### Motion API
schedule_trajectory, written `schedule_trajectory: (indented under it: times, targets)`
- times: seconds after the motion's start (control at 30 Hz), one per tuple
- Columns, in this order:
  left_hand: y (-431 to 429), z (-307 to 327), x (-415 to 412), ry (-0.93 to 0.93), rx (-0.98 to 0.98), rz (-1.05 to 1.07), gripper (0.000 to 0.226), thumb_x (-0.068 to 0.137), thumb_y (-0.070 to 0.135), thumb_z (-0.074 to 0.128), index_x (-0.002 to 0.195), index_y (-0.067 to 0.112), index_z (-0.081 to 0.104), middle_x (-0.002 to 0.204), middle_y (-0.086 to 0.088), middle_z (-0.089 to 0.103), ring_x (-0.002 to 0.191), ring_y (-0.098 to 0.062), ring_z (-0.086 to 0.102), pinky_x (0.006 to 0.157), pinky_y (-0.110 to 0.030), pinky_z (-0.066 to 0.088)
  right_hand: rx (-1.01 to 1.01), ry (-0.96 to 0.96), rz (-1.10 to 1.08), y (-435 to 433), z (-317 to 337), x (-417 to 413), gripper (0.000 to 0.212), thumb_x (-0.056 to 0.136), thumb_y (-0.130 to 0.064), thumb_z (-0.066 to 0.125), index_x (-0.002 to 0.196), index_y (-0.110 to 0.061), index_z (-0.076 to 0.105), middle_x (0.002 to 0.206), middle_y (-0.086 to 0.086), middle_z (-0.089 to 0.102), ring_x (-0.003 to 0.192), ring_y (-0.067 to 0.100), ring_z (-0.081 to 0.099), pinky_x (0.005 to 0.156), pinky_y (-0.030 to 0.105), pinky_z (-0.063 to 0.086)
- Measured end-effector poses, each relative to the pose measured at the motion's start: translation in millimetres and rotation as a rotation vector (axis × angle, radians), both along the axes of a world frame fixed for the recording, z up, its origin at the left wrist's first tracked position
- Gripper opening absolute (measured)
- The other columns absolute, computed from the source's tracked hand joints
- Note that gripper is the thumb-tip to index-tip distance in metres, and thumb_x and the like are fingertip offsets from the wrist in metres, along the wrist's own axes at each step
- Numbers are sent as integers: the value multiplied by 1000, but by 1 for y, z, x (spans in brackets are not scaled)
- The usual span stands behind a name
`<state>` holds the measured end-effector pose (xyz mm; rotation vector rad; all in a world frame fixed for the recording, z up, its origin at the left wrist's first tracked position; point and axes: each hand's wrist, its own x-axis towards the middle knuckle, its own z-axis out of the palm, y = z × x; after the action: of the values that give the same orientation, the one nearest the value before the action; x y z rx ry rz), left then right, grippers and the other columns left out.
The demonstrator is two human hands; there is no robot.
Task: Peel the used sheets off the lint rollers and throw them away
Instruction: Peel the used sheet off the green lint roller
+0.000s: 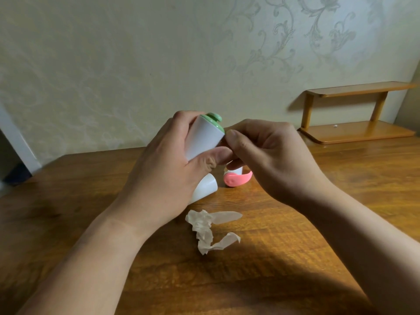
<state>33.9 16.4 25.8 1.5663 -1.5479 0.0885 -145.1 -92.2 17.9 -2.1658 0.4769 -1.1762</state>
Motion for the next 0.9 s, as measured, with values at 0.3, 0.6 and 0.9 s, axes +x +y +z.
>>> schedule_trajectory:
  times: [0.3,0.6,0.9]
  targets:
    - [3,-1,3,18,-76,-26,71,89,67,68,150,39,47,139,15,58,129,-7,58,97,-32,55,121,-27,56,3,2,2,10,106,-21,71,110,-18,79,93,-8,85,82,6,81,71,20,63]
    - [5,-2,3,-103,-172,61,75,90,49,74,157,30,47,145,6,59,133,-13,57,101,-36,57,372,-78,206,4,3,4,13,107,-17,69,112,-11,79,98,6,87,93,18,84,82,33,67]
    - [7,-2,-2,-154,-237,119,71,92,55,70,152,21,57,131,4,73,108,-15,70,82,-31,63,453,-158,286,5,2,8,10,100,-17,78,105,-9,77,100,10,87,96,24,85,83,34,65]
